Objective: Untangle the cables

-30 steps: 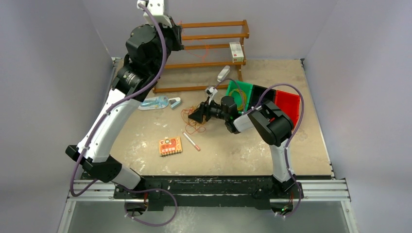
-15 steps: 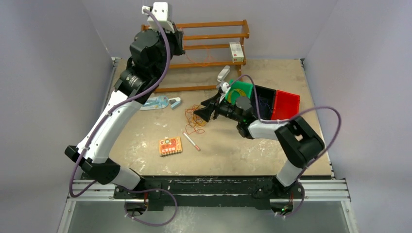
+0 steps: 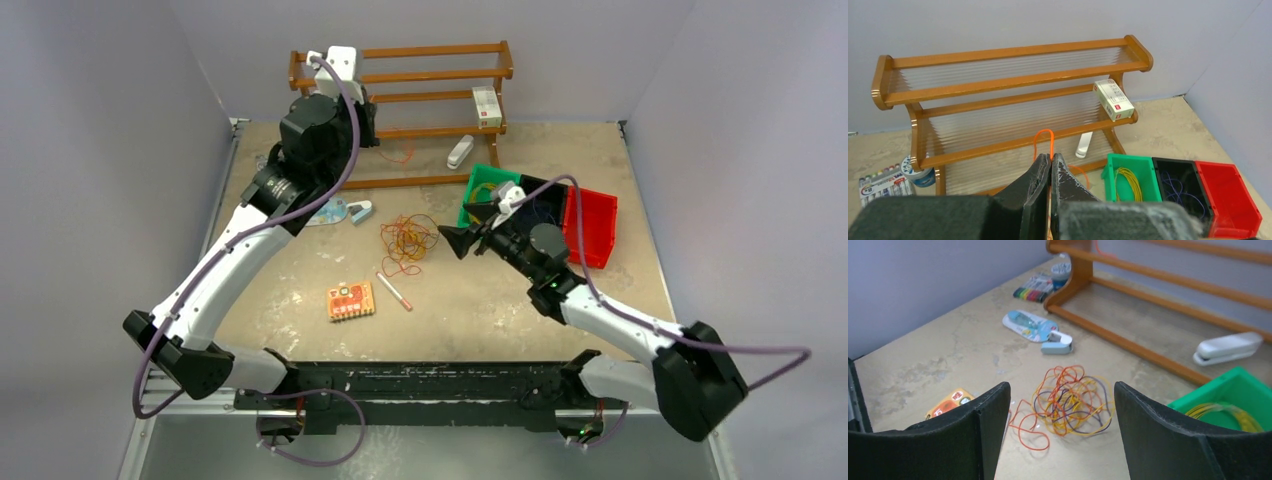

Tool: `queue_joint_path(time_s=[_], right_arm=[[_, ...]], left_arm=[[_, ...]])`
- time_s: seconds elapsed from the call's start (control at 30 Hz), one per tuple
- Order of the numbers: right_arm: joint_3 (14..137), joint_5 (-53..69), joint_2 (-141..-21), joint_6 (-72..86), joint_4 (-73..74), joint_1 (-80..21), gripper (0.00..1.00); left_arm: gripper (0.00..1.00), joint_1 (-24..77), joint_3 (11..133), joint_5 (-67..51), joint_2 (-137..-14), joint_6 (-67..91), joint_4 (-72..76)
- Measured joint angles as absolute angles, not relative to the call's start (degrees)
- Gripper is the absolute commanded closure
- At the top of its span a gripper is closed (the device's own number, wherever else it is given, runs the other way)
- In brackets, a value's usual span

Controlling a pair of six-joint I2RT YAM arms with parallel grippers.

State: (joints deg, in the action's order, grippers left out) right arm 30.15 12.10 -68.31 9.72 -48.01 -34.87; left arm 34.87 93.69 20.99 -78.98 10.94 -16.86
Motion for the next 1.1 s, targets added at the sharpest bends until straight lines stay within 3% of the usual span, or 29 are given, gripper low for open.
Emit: queue_joint_path(time_s=[0.2, 0.33, 0.67, 1.1], right_arm=[[30.13, 10.98, -56.75, 2.68, -46.68, -34.87, 0.18], [32.86, 11.05, -55.55, -2.39, -48.97, -34.87, 0.18], [38.59, 18.94, -62.83, -9.69, -58.72, -34.87, 0.16], [42.96, 21.56, -75.16, -6.83, -64.05, -34.87, 0.16]], left_arm=[[1.0, 34.87, 90.7, 14.04, -78.06, 10.81, -16.34], [1.0, 34.87, 88.31, 7.14, -78.0, 10.09, -16.27], [1.0, 34.87, 84.44, -7.9, -76.9, 7.84, -15.22], [1.0, 34.87, 82.52, -13.52, -75.66, 7.46, -13.74]])
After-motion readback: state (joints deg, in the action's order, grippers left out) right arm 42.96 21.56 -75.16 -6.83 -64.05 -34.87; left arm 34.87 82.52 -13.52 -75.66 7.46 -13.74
